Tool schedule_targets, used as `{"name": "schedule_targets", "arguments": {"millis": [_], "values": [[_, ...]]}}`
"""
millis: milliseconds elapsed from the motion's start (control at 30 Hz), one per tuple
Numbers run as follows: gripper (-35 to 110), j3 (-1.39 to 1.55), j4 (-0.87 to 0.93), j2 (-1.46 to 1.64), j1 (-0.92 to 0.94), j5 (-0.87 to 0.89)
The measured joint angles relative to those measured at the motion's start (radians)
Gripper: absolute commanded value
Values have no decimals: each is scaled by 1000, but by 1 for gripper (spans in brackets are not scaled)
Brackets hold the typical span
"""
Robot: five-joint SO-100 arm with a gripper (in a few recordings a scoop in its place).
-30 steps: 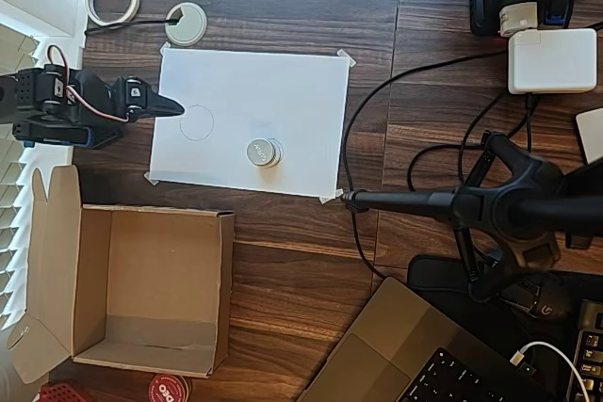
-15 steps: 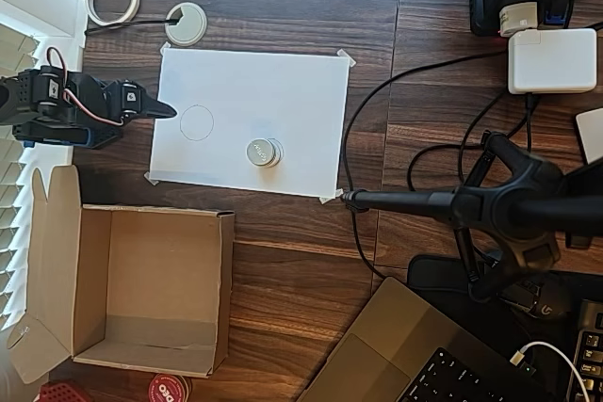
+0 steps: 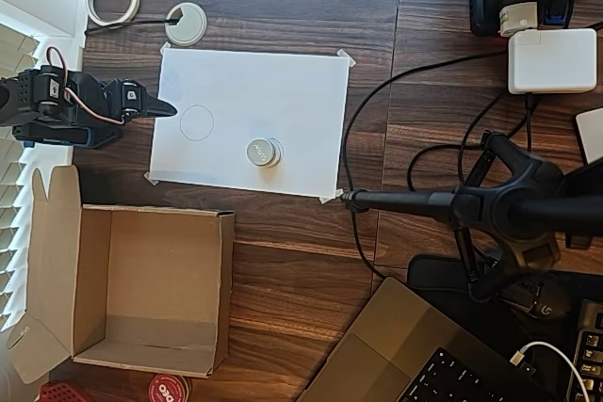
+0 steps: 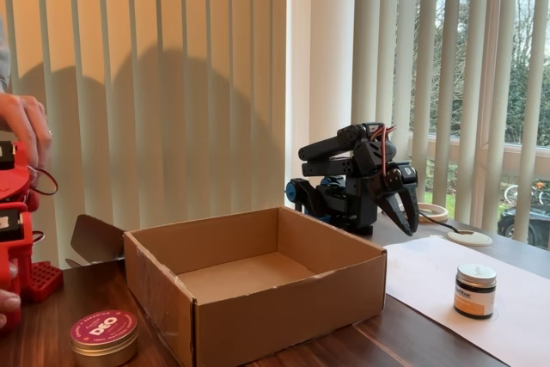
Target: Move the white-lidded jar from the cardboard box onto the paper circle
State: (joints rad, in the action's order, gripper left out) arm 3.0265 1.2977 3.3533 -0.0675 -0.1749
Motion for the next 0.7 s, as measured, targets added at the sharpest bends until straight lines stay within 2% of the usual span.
{"name": "schedule_targets", "arguments": {"millis": [700], "values": [[0, 0, 0, 0, 15, 0]]}}
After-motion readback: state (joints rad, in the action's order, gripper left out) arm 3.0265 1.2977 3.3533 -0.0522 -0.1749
